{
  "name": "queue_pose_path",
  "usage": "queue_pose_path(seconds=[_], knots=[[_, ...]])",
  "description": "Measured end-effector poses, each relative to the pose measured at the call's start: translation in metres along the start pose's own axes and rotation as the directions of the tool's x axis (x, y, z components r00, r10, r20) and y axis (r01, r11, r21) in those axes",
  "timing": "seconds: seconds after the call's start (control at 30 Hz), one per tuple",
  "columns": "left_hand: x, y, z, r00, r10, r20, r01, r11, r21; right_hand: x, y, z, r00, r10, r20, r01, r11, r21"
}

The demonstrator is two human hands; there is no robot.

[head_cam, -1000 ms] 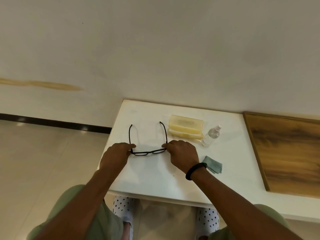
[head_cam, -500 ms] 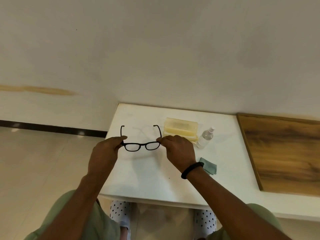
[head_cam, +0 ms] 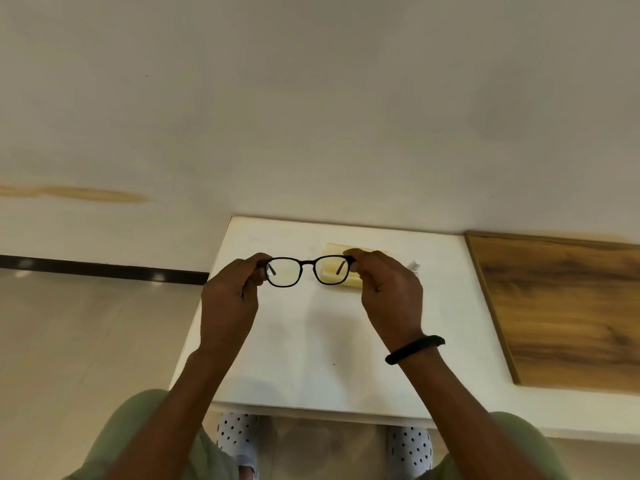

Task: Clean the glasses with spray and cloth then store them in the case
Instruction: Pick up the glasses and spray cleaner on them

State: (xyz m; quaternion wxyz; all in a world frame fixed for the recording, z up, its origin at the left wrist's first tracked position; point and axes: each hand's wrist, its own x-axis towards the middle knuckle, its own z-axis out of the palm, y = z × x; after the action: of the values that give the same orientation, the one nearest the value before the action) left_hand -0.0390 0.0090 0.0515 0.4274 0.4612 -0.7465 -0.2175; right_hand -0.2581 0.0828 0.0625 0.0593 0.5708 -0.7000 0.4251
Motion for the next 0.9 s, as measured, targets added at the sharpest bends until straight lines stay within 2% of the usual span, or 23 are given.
queue_pose_path(seconds=[0.23, 0.47, 0.73, 0.9], knots=[[0.007, 0.032, 0.025, 1.0, 0.014, -0.002, -0.014, 0.997, -0.082, -0.003, 0.021, -0.03, 0.995, 0.101, 0.021, -0.103, 0.988, 0.117], [0.009, 0.047, 0.03, 0.997, 0.059, 0.047, -0.055, 0.995, -0.08, -0.006, 0.032, -0.047, 0.997, 0.075, 0.009, -0.075, 0.989, 0.131], [0.003, 0.051, 0.03, 0.996, 0.084, 0.0, -0.083, 0.989, -0.124, -0.005, 0.039, -0.045, 0.997, 0.079, 0.023, -0.081, 0.989, 0.122], [0.002, 0.05, 0.035, 0.993, 0.091, -0.07, -0.099, 0.988, -0.121, -0.007, 0.038, -0.051, 0.992, 0.124, 0.016, -0.124, 0.964, 0.237]])
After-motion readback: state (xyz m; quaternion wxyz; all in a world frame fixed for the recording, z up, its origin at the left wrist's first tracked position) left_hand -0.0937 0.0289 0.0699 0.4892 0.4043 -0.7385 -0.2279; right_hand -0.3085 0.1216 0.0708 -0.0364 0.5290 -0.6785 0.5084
